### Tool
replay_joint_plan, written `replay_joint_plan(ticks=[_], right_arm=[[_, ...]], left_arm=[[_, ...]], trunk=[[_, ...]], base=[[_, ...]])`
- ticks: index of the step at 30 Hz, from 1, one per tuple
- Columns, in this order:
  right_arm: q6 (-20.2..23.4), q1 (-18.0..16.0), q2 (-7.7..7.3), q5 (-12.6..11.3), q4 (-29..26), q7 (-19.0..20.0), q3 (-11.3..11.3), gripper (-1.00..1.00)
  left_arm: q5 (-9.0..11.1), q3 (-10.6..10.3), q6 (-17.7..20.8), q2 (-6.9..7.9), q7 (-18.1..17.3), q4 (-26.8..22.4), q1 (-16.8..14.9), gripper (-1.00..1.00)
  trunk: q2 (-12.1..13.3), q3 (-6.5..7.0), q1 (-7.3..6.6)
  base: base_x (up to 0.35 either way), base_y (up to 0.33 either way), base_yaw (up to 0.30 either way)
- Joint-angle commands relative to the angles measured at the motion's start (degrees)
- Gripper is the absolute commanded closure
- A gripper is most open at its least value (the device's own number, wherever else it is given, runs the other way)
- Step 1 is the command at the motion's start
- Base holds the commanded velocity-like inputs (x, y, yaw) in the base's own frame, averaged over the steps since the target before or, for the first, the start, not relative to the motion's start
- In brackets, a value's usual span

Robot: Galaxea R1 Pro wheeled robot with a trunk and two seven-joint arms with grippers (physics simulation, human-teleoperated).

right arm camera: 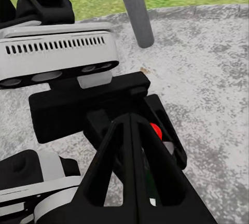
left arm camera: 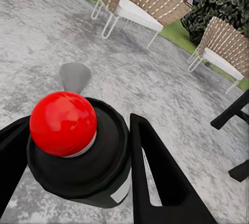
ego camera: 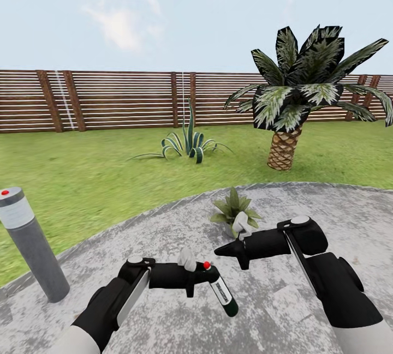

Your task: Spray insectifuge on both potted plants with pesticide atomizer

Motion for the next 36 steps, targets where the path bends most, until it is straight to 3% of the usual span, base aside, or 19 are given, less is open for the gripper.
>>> replay_joint_plan(ticks=[1, 13, 36], right_arm=[[0.4, -0.1, -0.01, 0.6, -0.1, 0.6, 0.0, 1.00], [0.3, -0.1, -0.01, 0.7, 0.1, 0.5, 0.0, 1.00], [0.2, -0.1, -0.02, 0.6, 0.1, 0.5, 0.0, 1.00]], left_arm=[[0.5, -0.1, 0.6, 0.06, -0.2, 0.0, 0.0, 1.00], [0.6, 0.0, 0.6, 0.08, -1.5, -2.1, 0.1, 1.00], [0.5, 0.3, 1.5, -1.26, -1.3, -4.6, -0.2, 1.00]], trunk=[[0.0, -0.06, -0.01], [0.0, -0.06, -0.01], [0.0, -0.06, -0.01]], base=[[0.000, 0.000, 0.000], [0.000, 0.000, 0.000], [0.000, 0.000, 0.000]])
